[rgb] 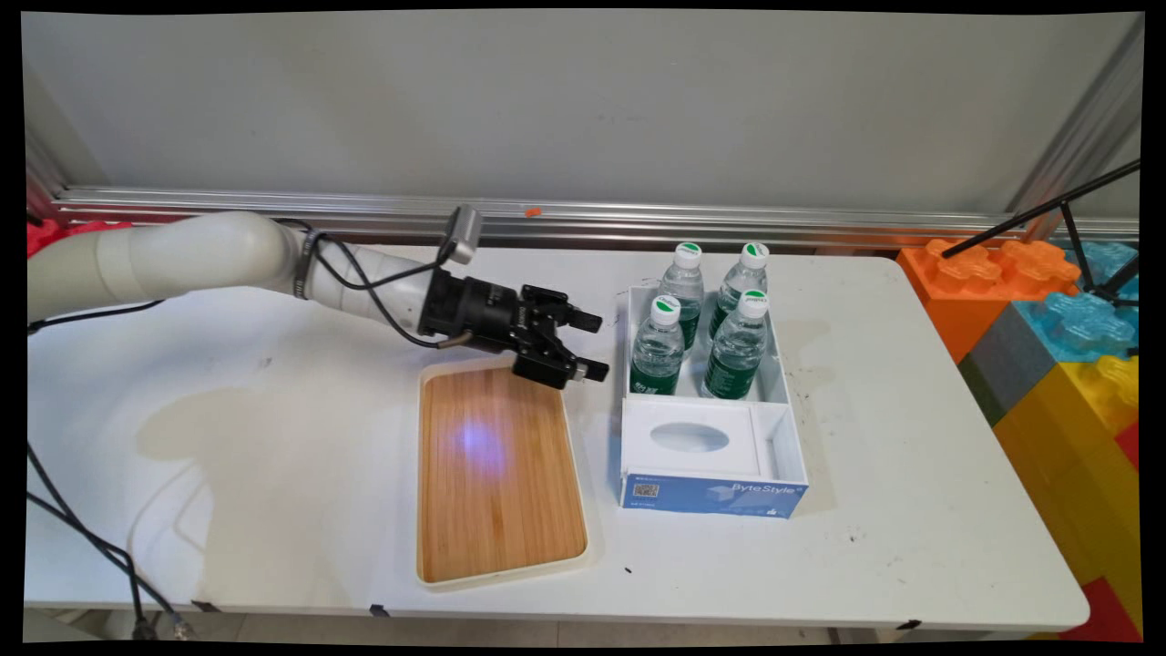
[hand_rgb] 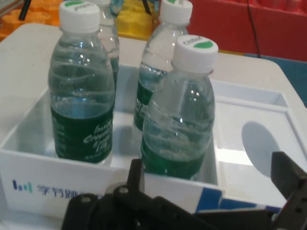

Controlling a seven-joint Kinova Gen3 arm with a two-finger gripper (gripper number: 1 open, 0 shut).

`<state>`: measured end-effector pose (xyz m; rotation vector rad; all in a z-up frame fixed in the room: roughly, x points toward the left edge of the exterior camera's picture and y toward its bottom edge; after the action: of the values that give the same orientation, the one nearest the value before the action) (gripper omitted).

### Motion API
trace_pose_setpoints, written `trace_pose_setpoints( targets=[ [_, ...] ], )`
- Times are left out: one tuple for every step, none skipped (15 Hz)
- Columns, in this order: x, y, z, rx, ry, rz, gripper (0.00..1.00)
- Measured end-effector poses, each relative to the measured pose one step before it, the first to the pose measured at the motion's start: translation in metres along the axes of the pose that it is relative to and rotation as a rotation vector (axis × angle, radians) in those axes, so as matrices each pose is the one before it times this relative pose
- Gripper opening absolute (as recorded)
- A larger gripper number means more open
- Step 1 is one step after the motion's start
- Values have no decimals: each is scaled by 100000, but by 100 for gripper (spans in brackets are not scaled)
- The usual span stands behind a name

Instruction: Pick up the green bottle from the white box

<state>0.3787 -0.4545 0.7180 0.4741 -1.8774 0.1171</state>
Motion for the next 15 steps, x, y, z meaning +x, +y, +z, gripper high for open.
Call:
trace_pose_setpoints(
  targets=[
    [-29,-84,575,-49,402,144,100],
    [-10,-83,484,-5,373,166,100],
    [-19,-108,539,14,399,139,100],
    [-15,-110,515,35,385,142,100],
    [-10,-88,418,45,336,113,100],
    [-7,-63,277,10,206,62,100],
    [-18,-72,413,-33,285,99,100],
    [-32,-70,465,-79,275,136,100],
    [-52,-40,436,-104,235,112,100],
    [-49,-27,371,-127,189,114,100],
    [-64,-46,416,-154,158,114,100],
    [-68,-55,385,-65,155,79,100],
    [-57,-52,315,-39,124,77,100],
    [-59,-67,336,-3,147,103,100],
    [-72,-73,331,-16,94,101,100]
  ],
)
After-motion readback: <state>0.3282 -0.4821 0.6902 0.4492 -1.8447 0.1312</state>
